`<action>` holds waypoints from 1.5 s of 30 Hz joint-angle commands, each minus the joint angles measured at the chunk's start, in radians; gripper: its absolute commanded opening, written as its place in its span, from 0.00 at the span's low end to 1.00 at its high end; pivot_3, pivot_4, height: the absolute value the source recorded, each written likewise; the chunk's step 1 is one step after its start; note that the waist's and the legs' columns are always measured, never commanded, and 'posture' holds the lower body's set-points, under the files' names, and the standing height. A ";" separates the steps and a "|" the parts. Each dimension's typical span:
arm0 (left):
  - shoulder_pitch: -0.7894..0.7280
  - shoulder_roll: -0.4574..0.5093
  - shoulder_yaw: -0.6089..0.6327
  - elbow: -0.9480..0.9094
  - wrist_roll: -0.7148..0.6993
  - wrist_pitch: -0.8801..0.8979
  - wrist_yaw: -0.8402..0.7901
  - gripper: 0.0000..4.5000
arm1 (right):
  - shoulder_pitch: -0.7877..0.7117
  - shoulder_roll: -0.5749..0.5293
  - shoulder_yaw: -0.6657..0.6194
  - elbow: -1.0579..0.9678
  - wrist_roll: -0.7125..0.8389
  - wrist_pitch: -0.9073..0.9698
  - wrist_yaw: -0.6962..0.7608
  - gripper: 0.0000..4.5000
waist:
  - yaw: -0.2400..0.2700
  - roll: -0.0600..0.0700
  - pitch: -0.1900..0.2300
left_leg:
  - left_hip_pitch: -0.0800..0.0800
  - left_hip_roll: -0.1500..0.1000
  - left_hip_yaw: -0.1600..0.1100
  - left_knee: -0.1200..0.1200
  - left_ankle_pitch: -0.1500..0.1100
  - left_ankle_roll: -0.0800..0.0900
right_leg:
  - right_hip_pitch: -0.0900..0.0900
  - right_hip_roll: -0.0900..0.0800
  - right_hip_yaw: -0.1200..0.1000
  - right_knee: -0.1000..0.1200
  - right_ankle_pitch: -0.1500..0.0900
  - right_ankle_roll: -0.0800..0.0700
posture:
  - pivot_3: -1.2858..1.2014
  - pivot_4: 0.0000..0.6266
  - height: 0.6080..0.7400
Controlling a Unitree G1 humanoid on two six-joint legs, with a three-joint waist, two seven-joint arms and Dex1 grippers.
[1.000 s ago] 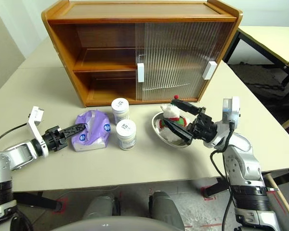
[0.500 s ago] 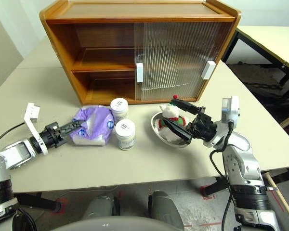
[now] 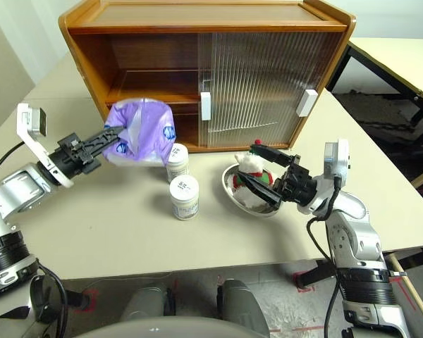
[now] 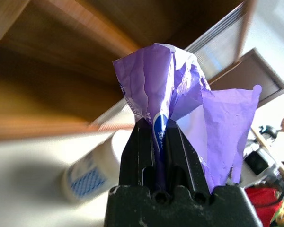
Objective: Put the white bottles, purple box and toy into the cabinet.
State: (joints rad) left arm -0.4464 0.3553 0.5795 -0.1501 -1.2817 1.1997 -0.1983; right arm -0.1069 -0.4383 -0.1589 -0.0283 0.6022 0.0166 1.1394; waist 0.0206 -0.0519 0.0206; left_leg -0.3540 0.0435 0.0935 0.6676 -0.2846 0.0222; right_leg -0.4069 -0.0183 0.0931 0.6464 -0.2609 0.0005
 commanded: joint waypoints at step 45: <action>-0.260 -0.321 -0.234 0.166 0.445 -0.583 0.337 0.99 | -0.005 0.045 -0.038 0.003 0.063 -0.006 -0.055 1.00 | 0.018 -0.004 0.002 | -0.002 -0.009 -0.001 -0.001 0.003 0.003 | 0.000 0.000 0.004 -0.003 0.002 0.004 | 0.56 0.00 1.00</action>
State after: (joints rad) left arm -0.7380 0.0169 0.3606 0.0595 -0.8406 0.5781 0.1343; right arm -0.1178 -0.3974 -0.1992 -0.0342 0.6755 0.0280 1.0797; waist 0.0387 -0.0554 0.0226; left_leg -0.3557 0.0343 0.0923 0.6665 -0.2820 0.0254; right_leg -0.4070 -0.0177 0.0968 0.6436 -0.2586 0.0042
